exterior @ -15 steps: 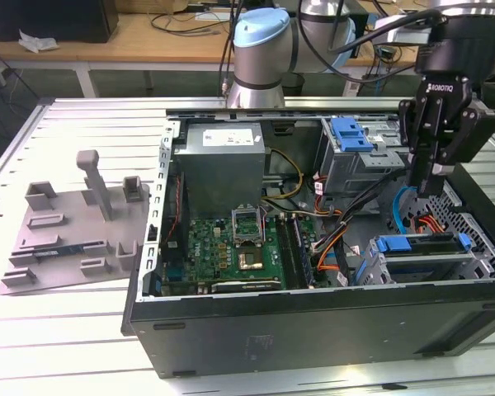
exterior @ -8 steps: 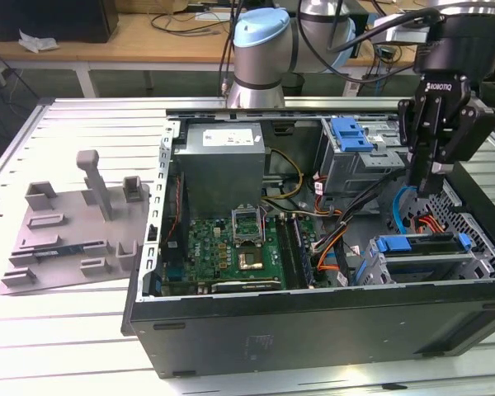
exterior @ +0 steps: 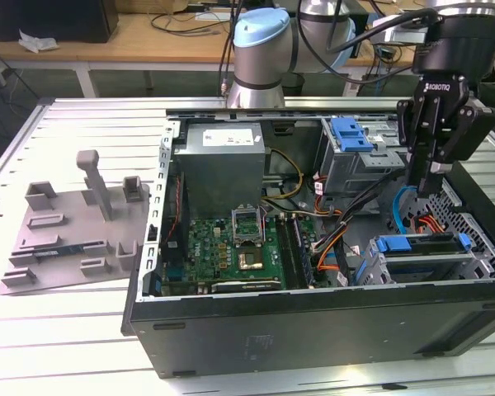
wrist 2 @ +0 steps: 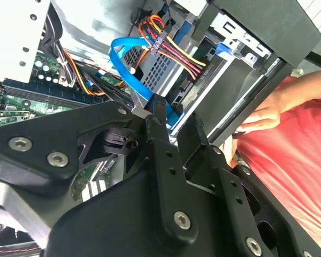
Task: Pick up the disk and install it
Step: 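Insert the second disk wire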
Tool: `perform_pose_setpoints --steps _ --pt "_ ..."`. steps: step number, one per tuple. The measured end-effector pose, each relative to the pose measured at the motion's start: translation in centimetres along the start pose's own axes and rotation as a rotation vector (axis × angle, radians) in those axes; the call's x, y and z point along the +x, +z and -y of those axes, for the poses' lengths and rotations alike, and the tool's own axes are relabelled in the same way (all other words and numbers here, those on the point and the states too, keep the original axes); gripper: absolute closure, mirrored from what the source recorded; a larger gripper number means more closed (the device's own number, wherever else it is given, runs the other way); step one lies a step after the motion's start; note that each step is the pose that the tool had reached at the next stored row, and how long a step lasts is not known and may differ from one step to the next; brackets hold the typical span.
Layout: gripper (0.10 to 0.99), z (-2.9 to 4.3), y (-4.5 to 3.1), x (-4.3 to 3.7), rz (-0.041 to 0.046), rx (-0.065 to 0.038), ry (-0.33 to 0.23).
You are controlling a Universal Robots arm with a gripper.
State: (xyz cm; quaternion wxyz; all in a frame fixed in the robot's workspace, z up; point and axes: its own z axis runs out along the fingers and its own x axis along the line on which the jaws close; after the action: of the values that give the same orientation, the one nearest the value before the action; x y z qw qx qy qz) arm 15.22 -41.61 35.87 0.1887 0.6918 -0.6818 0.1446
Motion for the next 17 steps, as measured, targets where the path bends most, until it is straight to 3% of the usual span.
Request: perform_pose_setpoints --steps 8,13,17 --pt "0.722 0.01 0.17 -0.09 0.0002 0.000 0.001" --pt "0.922 0.02 0.27 -0.14 0.0002 -0.001 0.002" --pt "0.925 0.03 0.34 -0.17 0.0002 -0.001 0.002"
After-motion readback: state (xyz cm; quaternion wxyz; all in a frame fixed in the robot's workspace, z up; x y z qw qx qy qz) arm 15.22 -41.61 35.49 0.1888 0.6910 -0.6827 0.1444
